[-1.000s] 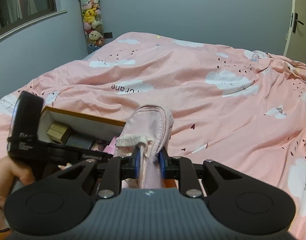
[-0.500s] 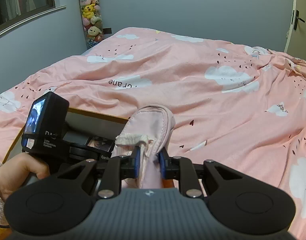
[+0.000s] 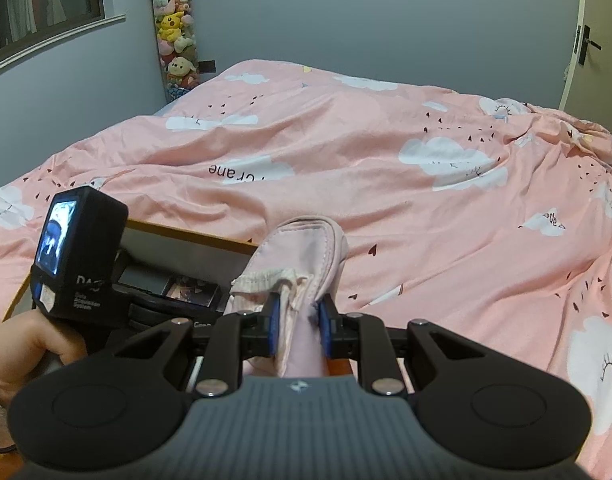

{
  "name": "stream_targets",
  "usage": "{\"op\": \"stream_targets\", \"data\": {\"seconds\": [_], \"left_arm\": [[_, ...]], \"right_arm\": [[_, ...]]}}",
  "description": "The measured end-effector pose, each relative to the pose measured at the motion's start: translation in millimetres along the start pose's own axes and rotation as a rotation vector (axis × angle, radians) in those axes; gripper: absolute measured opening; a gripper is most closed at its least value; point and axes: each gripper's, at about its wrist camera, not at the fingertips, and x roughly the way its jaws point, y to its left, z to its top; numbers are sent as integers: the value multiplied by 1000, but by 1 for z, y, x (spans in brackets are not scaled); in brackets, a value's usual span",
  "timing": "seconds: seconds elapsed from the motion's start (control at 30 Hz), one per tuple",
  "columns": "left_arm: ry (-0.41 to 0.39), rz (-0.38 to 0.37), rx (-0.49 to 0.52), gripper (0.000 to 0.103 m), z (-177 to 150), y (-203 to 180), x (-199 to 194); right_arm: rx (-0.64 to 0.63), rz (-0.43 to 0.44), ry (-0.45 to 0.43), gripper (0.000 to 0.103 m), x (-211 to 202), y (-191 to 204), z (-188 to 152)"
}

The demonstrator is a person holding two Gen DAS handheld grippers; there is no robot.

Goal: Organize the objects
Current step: 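Lower the pink wallet into the orange box and open the left tool, then lower the pink shoe into the orange box and open the right tool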

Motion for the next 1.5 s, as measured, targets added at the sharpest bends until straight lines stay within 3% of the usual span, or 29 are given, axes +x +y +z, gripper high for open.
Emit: {"op": "stream_targets", "data": {"seconds": [0.23,0.4,0.7,1.03,1.37,1.5], "left_arm": [[-109,8,57,61,-4,11,-48],[-144,14,58,61,-9,20,-74],[-139,-20,51,61,-41,31,-94],[-125,-48,-19,61,-64,46,-96],[-125,-74,-43,61,-74,47,-98],[-128,-76,-53,61,-76,49,-98]], "right_arm": [[25,70,2,21,-10,2,2],[42,181,97,21,2,16,-6],[-96,118,278,21,46,53,-32],[-26,148,397,21,66,55,-41],[-296,68,538,23,90,92,-42],[-441,38,589,34,94,105,-50]]}}
